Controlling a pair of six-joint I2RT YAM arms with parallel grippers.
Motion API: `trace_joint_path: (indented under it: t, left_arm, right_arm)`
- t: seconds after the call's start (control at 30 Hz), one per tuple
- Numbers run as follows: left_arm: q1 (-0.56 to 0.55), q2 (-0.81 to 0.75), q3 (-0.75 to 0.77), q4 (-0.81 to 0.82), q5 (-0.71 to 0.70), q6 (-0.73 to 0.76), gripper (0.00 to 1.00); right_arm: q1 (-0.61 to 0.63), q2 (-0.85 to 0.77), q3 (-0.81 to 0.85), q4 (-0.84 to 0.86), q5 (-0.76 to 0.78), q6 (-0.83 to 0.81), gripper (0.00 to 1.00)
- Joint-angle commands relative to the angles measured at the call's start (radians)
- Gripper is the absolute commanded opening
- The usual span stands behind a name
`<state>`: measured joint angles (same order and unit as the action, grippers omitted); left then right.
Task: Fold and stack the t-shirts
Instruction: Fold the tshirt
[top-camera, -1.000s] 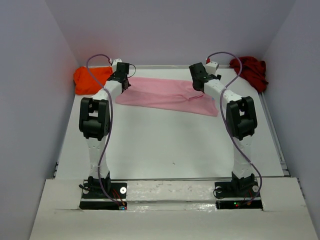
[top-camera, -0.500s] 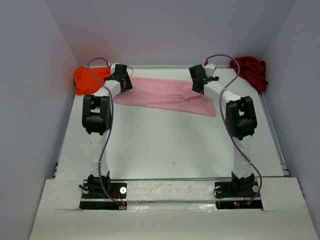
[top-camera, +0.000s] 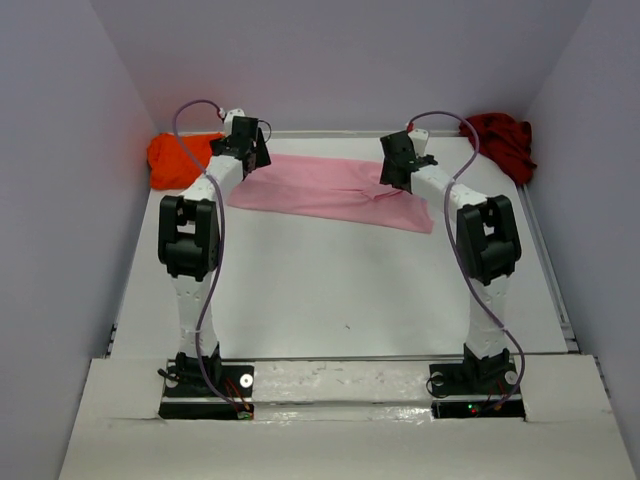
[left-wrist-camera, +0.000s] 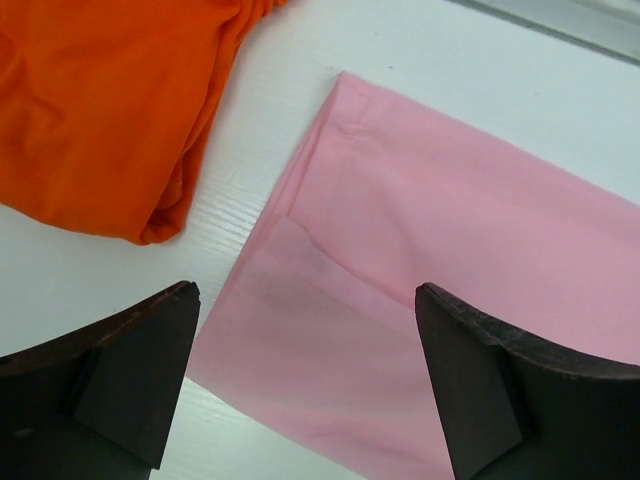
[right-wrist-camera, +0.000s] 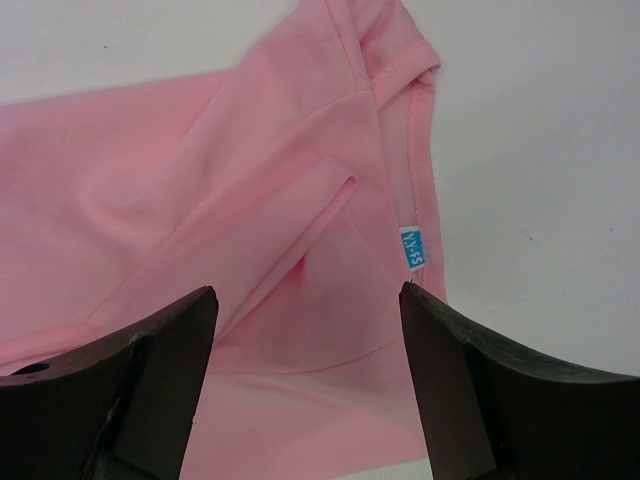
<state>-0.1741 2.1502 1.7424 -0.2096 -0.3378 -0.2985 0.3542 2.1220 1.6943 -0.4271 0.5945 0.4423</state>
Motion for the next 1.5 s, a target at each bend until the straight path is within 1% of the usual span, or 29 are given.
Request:
trace_joint_path:
  t: [0.0, 0.07, 0.17, 0.23, 0.27, 0.53, 0.67, 0.77, 0.9, 1.17, 1.33, 1.47]
  left_arm:
    - [-0.041, -0.09, 0.045, -0.01, 0.002, 0.036, 0.99]
    - [-0.053, -0.09, 0.051, -0.019, 0.013, 0.041, 0.99]
    - [-0.061, -0.084, 0.049, -0.031, 0.071, 0.041, 0.99]
    - [-0.07, -0.082, 0.034, -0.031, 0.102, 0.035, 0.99]
    - [-0.079, -0.085, -0.007, -0.007, 0.114, 0.029, 0.99]
    - [-0.087, -0.069, -0.058, 0.022, 0.125, 0.024, 0.99]
    - [-0.09, -0.017, -0.02, -0.022, 0.141, 0.035, 0.99]
    - [-0.091, 0.026, 0.011, -0.048, 0.129, 0.039, 0.99]
    - [-0.091, 0.066, 0.026, -0.074, 0.128, 0.038, 0.99]
    - [-0.093, 0.109, 0.062, -0.148, 0.12, 0.039, 0.99]
    - [-0.103, 0.102, 0.017, -0.178, 0.14, 0.015, 0.99]
    - [-0.145, 0.065, -0.038, -0.194, 0.088, 0.012, 0.99]
  right_arm:
    - [0.008, -0.109, -0.054, 0.051, -0.065, 0.027, 0.79]
    - [0.008, -0.119, -0.082, 0.051, -0.085, 0.045, 0.79]
    - [0.008, -0.114, -0.111, 0.045, -0.131, 0.073, 0.79]
    - [0.008, -0.109, -0.119, 0.039, -0.154, 0.091, 0.78]
    - [0.008, -0.085, -0.127, 0.037, -0.182, 0.098, 0.78]
    - [0.008, 0.003, -0.044, 0.019, -0.179, 0.087, 0.78]
    - [0.008, 0.027, -0.021, 0.002, -0.217, 0.107, 0.78]
    - [0.008, 0.045, -0.022, -0.002, -0.229, 0.118, 0.78]
    - [0.008, 0.07, 0.021, -0.039, -0.214, 0.113, 0.78]
    - [0.008, 0.049, 0.027, -0.048, -0.22, 0.119, 0.78]
    - [-0.001, 0.078, 0.064, -0.059, -0.216, 0.101, 0.78]
    - [-0.011, 0.101, 0.105, -0.078, -0.232, 0.105, 0.77]
